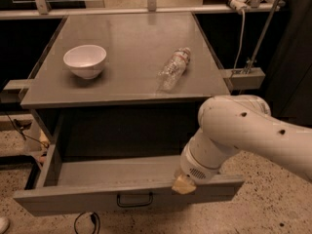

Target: Open top drawer

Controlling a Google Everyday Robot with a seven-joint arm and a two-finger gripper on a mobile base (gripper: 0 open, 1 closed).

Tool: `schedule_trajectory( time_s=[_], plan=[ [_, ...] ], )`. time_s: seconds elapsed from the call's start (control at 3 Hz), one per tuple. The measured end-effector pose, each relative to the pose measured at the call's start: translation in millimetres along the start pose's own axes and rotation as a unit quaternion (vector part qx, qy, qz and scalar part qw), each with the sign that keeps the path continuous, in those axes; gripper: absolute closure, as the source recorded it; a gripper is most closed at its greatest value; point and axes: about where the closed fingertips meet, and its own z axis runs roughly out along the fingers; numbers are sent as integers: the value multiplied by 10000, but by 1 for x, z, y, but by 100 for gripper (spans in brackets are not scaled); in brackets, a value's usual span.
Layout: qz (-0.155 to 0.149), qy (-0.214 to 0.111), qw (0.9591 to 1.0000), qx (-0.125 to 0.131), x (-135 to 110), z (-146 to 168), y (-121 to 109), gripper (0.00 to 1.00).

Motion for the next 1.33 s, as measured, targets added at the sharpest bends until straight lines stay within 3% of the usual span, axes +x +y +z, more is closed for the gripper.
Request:
schedule_trajectory(
  time_s=[1.33],
  plan=[
    [264, 177, 9995, -88, 19, -10, 31, 100]
  ],
)
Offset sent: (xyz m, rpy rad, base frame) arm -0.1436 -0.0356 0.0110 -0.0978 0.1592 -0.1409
